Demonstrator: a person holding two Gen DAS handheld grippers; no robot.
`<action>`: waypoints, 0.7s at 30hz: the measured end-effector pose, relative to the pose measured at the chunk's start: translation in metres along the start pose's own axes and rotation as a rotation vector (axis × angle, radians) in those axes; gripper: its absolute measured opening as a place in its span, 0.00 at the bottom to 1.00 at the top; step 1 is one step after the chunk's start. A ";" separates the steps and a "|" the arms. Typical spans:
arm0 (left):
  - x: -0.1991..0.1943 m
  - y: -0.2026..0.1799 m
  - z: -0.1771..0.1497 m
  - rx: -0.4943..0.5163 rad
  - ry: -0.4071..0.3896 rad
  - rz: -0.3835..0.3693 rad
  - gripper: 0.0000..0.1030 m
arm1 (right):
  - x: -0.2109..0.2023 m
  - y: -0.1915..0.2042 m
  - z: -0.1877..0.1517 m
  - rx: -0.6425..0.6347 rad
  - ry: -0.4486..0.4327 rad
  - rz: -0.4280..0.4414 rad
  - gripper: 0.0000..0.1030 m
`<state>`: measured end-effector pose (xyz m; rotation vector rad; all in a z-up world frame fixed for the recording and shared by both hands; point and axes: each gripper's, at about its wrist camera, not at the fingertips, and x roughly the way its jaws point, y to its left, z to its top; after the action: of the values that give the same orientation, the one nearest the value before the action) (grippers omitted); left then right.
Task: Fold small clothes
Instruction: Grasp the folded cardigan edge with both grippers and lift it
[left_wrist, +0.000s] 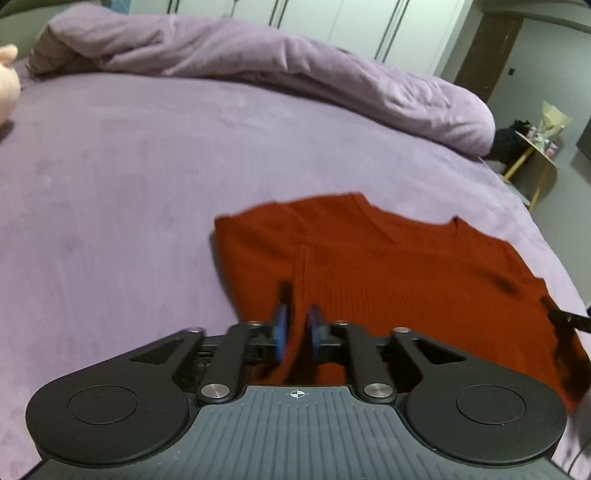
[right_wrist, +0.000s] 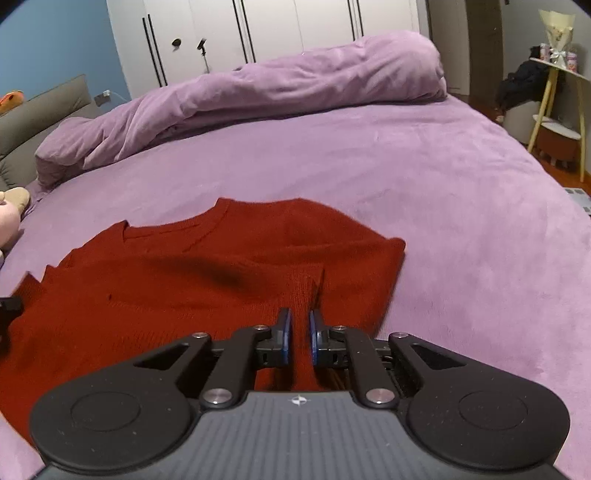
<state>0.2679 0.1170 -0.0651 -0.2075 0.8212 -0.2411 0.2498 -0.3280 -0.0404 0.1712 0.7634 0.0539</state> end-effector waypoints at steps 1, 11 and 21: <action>-0.001 0.001 -0.003 0.012 0.007 -0.010 0.30 | -0.002 -0.002 0.000 0.005 0.004 0.011 0.12; 0.010 0.000 -0.002 0.028 0.046 0.053 0.09 | 0.002 0.008 -0.011 -0.088 0.024 0.001 0.09; -0.038 -0.031 0.030 0.099 -0.075 0.094 0.08 | -0.043 0.030 0.014 -0.128 -0.153 -0.037 0.08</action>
<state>0.2605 0.1009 -0.0102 -0.0845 0.7413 -0.1835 0.2286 -0.3050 0.0040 0.0386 0.6084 0.0540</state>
